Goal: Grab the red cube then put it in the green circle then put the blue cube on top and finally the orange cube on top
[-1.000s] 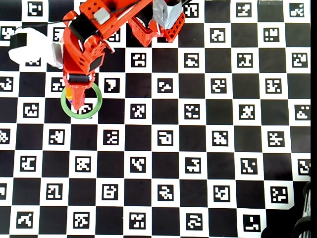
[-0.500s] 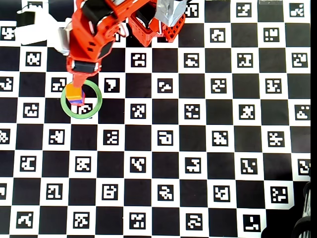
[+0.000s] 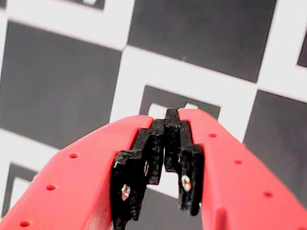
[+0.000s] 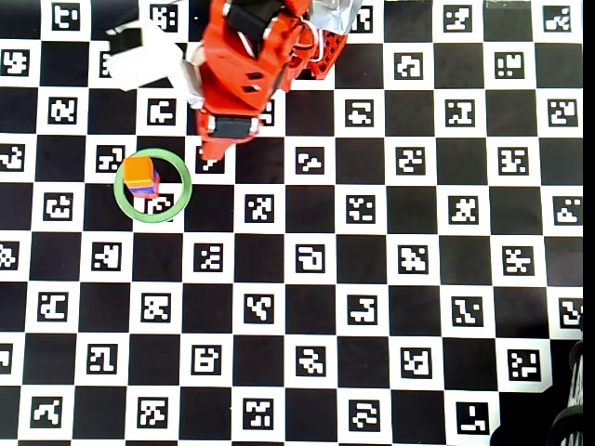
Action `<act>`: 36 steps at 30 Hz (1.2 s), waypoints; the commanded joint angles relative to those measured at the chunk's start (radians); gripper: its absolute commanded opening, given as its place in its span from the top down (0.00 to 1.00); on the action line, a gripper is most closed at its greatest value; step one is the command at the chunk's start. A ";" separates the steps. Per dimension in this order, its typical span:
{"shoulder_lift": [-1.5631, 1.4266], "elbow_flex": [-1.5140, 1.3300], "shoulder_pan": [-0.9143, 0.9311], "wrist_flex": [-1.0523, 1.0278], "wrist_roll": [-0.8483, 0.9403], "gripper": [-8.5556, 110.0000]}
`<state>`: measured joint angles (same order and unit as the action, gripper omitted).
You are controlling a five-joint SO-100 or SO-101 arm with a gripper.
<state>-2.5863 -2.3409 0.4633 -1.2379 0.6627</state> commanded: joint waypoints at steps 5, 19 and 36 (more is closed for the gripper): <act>-0.215 -0.210 -0.230 0.146 0.117 0.97; -0.517 -0.600 -0.380 0.316 0.356 0.98; -0.687 -0.795 -0.522 0.121 0.479 0.98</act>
<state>-3.2474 -3.1140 -0.0445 -1.1014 1.1229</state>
